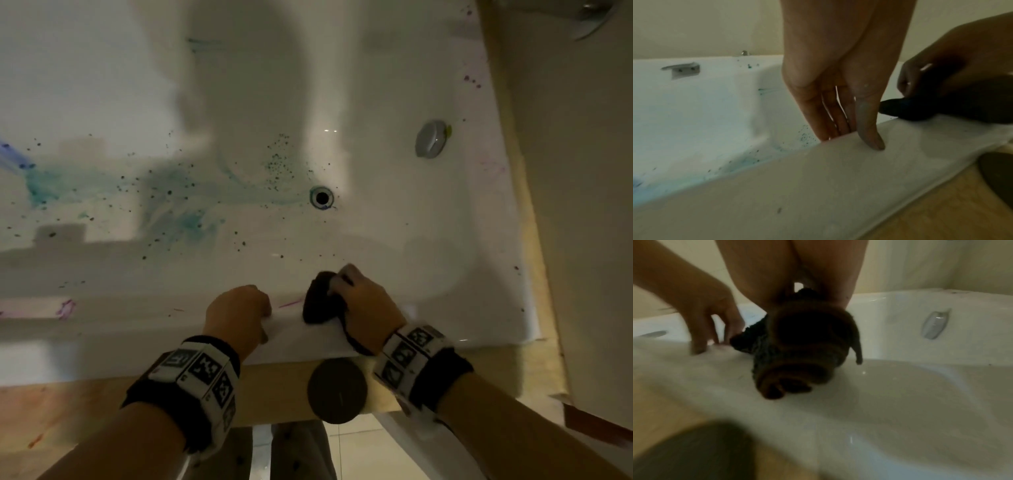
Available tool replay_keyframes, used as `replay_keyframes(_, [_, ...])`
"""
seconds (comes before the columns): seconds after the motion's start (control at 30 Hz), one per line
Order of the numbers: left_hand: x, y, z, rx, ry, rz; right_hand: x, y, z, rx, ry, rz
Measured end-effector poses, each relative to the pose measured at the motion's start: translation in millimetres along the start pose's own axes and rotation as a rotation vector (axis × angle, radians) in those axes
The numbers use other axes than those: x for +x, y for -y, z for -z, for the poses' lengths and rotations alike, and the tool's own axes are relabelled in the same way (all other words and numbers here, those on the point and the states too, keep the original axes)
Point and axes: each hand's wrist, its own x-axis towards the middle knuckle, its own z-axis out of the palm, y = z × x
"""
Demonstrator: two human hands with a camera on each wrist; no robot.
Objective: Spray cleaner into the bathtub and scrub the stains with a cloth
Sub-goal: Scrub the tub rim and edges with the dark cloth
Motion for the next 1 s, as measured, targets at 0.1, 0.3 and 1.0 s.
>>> replay_keyframes(0.1, [3,-23,-1,-0.068,-0.041,-0.047,15,-10,26,0.080,-0.136,-0.155])
replay_keyframes(0.3, [12,-87,-12,-0.017,-0.033,-0.184,-27,-71,89,0.064,-0.462,-0.370])
replay_keyframes(1.0, [23,-100,-17,0.038,-0.081,-0.096,-69,-116,27,0.087,-0.382,-0.555])
